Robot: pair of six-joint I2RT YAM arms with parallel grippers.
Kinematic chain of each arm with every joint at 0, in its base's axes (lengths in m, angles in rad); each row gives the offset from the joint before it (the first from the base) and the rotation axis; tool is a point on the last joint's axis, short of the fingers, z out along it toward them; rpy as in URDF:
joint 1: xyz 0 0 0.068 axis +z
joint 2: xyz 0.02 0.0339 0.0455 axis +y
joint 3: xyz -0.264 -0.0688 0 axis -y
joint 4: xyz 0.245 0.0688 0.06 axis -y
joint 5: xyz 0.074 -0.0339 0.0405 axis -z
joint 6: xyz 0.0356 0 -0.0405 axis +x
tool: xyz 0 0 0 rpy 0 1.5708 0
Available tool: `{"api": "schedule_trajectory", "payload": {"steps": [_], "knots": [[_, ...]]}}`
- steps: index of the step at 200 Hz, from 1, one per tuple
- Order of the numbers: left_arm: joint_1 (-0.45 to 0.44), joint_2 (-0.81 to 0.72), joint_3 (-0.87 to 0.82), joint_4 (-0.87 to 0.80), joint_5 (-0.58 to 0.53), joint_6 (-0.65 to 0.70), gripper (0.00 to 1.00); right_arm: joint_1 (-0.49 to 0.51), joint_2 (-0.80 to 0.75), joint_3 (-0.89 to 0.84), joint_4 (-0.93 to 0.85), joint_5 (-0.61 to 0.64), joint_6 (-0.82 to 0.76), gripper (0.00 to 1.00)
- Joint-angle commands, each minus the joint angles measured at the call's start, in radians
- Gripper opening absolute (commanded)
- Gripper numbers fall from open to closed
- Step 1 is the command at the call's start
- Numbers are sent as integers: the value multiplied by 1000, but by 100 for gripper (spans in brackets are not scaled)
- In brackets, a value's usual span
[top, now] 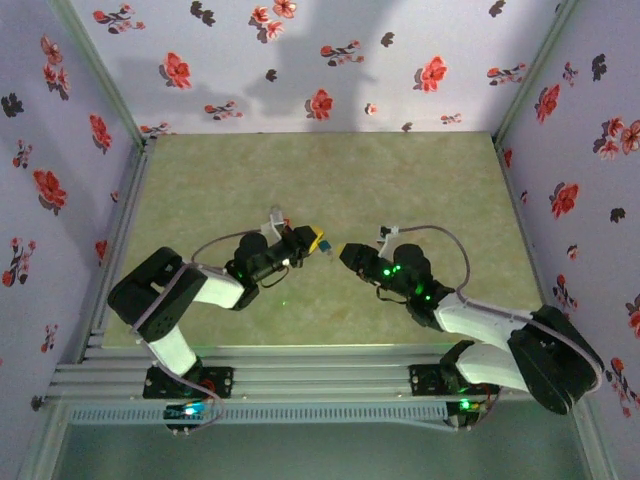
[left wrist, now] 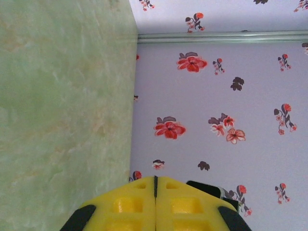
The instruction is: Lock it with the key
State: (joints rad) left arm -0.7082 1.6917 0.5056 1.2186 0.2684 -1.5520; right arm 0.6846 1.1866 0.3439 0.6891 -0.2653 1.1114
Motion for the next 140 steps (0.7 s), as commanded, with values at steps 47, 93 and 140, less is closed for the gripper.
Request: {"api": "schedule_trajectory", "payload": {"steps": [47,93,140], "knots": [[-12,31,21,56,-11,-17,0,0,66,14,96,-6,10,37],[-12,45,33,62,-12,-25,0,0,120,13,165,-29,35,35],[-12,49,30,64,-11,-26,0,4,127,8,186,-26,33,34]]}}
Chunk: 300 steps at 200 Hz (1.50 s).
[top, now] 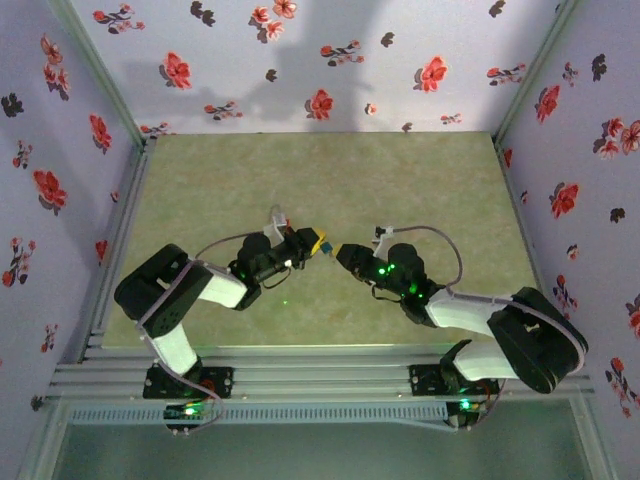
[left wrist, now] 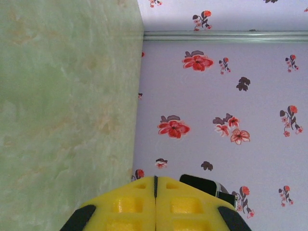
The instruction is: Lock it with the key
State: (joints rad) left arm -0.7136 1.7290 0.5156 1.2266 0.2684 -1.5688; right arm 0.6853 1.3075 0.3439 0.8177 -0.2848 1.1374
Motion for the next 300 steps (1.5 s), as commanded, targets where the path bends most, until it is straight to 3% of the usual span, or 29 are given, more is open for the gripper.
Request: {"api": "schedule_trajectory", "payload": {"steps": [1,300], "knots": [[-6,12,20,56,-11,-10,0,4,6,8,58,-7,7,34],[-7,12,9,66,-14,-10,0,39,76,16,126,-1,13,17]]}}
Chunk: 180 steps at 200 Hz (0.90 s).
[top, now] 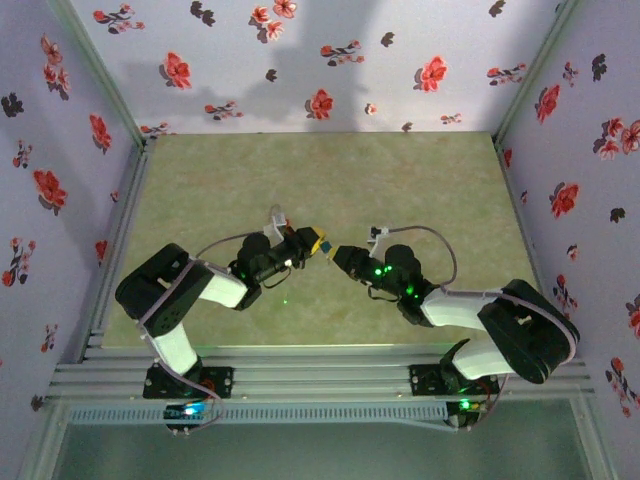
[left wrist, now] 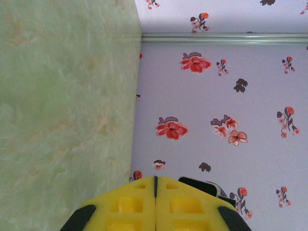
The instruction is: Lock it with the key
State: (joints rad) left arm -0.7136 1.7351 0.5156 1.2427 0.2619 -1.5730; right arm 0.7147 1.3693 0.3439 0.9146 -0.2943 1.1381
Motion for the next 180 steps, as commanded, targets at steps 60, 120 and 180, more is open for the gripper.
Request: {"api": "schedule_trajectory", "payload": {"steps": [60,120,180], "knots": [[-8,2,6,51,-7,-5,0,10,24,18,40,11,15,14],[-7,1,0,52,-7,-3,0,10,58,24,75,19,35,11],[-7,-2,-4,53,-17,-2,0,12,71,14,90,29,51,2]]}}
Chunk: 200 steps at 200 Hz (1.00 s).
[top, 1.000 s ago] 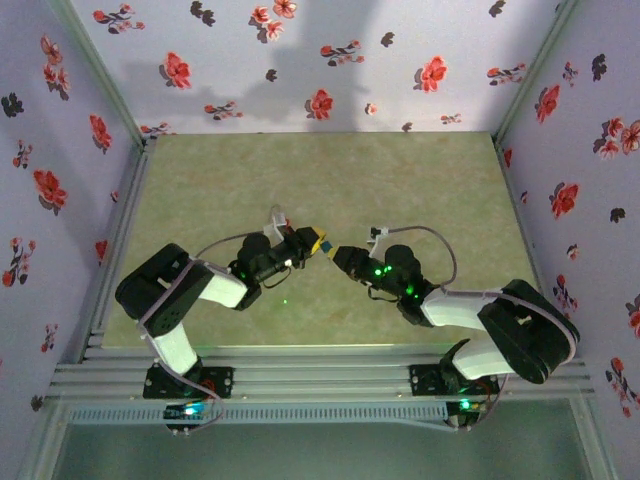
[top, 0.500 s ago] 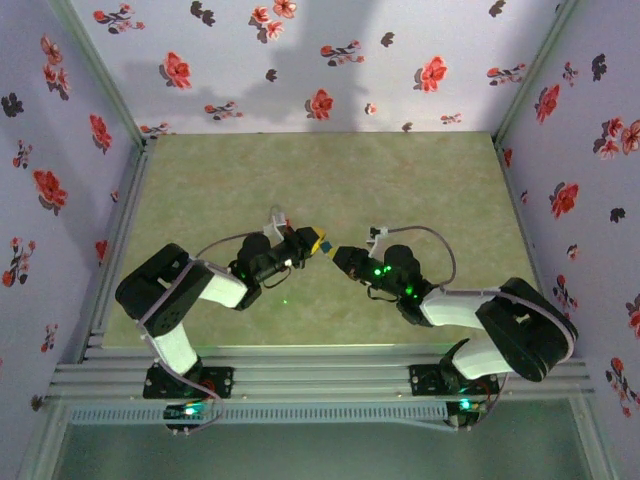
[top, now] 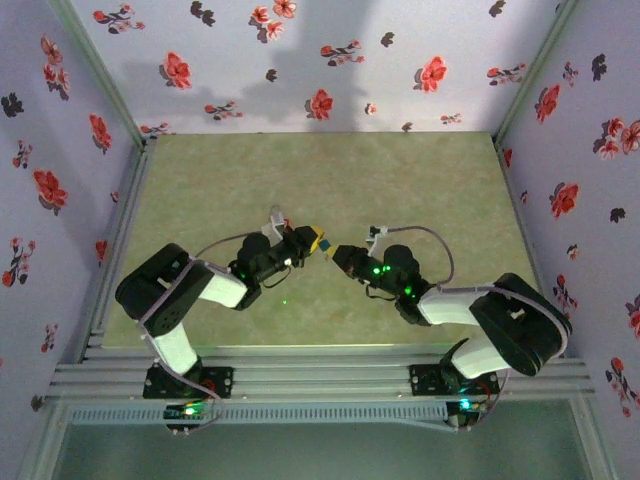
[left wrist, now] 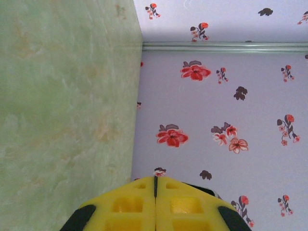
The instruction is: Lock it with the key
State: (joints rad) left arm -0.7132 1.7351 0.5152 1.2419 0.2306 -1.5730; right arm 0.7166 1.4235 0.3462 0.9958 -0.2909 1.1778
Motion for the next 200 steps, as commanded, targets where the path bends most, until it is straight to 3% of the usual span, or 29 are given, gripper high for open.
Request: {"api": "schedule_trajectory", "payload": {"steps": [1,200], "knots": [[-8,-2,-3,54,15,-2,0,10,17,12,9,26,11,1],[-8,7,6,59,-16,-13,0,36,-79,-98,-38,79,12,0]]}}
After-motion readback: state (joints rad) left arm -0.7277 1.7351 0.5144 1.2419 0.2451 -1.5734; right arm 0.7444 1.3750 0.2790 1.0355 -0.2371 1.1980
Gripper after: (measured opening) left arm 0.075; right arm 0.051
